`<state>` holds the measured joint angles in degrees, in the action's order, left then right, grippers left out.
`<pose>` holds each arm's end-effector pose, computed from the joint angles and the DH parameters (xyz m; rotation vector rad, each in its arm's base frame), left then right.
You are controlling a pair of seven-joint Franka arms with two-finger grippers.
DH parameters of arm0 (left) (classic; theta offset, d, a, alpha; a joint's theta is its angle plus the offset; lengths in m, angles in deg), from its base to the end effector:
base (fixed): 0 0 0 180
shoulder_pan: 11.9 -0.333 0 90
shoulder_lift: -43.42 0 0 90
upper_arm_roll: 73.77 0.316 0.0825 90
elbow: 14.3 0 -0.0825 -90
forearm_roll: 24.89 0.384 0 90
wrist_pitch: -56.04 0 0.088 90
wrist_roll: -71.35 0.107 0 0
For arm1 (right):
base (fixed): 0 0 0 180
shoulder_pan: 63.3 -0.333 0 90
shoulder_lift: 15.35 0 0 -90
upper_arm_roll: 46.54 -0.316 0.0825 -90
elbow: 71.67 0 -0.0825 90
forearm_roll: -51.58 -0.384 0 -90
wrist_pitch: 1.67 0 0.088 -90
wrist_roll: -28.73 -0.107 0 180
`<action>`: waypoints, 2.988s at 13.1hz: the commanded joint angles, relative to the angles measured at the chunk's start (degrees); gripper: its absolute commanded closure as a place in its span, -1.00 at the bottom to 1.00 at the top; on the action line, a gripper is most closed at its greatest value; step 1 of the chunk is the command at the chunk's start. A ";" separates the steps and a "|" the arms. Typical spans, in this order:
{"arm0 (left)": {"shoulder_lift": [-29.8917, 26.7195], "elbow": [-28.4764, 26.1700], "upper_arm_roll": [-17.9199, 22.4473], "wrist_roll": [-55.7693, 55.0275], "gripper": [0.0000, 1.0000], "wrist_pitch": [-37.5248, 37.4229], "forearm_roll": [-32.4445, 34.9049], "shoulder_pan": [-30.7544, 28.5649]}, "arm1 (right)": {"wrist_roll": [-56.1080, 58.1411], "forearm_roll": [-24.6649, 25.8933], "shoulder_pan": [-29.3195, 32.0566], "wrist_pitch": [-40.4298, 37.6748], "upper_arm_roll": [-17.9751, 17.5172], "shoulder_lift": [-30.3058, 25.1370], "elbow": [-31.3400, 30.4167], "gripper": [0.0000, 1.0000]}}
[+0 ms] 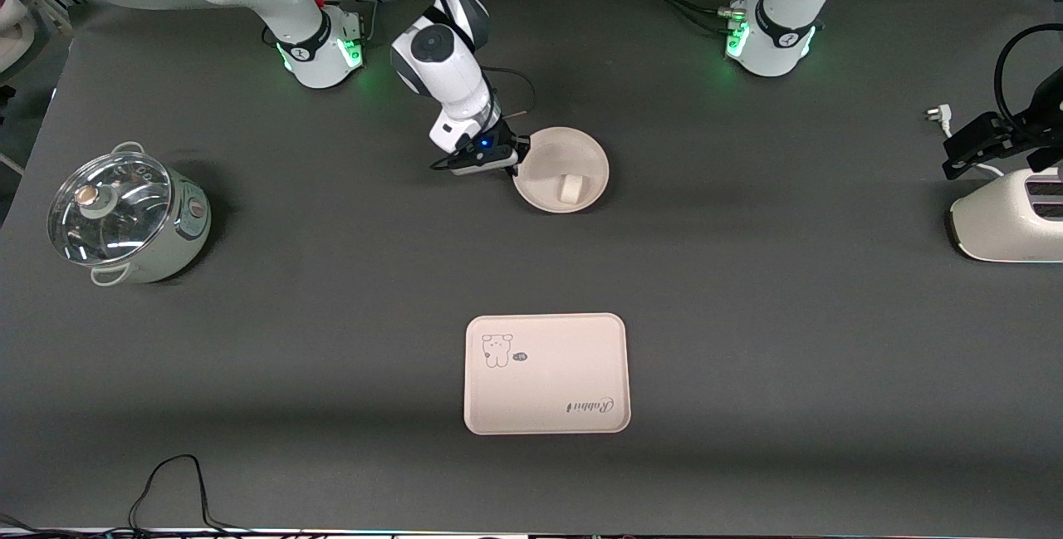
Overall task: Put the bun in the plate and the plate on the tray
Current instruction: 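Carry the plate with the right gripper over the rabbit tray, then lower the plate onto the tray and open the right gripper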
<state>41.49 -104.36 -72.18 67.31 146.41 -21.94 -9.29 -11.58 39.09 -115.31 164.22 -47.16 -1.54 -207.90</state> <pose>0.5450 -0.0039 0.6432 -3.0911 -0.0825 -0.0638 0.3327 0.4146 0.2491 -2.8784 -0.0147 -0.1856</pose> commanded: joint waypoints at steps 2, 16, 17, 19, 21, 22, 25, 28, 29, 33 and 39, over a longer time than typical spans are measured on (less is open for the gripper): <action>0.70 1.81 -0.01 1.14 -1.00 -1.52 -0.05 -0.06 | 4.01 -2.00 3.67 -10.75 0.28 -12.22 -0.18 1.00; 1.23 1.81 -0.01 0.61 -1.00 -1.25 -0.05 -0.06 | 13.42 -8.77 19.31 -31.05 1.51 23.15 52.50 1.00; 1.23 1.72 -0.01 0.78 -1.00 -1.25 -0.05 -0.15 | 13.33 -8.77 20.36 -33.68 1.51 26.49 58.04 1.00; 1.23 1.72 0.08 1.05 -1.00 -1.25 -0.05 -0.50 | 12.72 -8.77 20.81 -36.33 3.60 32.38 67.37 1.00; 1.32 1.72 0.08 1.14 -1.00 -1.34 -0.05 -0.59 | 12.63 -8.86 20.64 -36.78 5.28 36.00 72.40 1.00; 1.67 1.72 0.08 1.05 -1.00 -1.34 -0.05 -0.50 | 12.54 -8.86 20.64 -36.61 5.29 37.67 73.73 1.00; 2.02 1.72 0.08 1.05 -1.00 -1.17 -0.05 -0.50 | 12.54 -9.04 20.72 -33.38 5.29 42.07 75.41 1.00; 2.02 1.72 0.08 1.05 -1.00 -0.82 -0.05 -0.50 | 12.54 -9.30 20.38 -28.27 5.20 45.76 75.06 1.00; 2.02 1.72 -0.01 1.05 -1.00 -0.81 -0.05 -0.50 | 12.54 -9.30 20.20 -28.17 5.20 46.56 74.97 1.00; 2.02 2.77 0.08 0.96 -1.00 -1.60 0.04 -0.59 | 12.19 -9.30 19.85 -27.82 5.11 47.44 74.62 0.95; 2.02 3.31 0.43 0.70 -1.00 -1.87 0.04 -1.64 | 12.01 -9.39 20.20 -27.91 5.11 46.04 73.56 -1.00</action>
<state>43.08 -102.33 -71.68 67.37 145.89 -21.89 -10.79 0.42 31.38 -94.98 136.54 -42.54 45.00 -135.09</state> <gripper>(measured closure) 0.000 0.463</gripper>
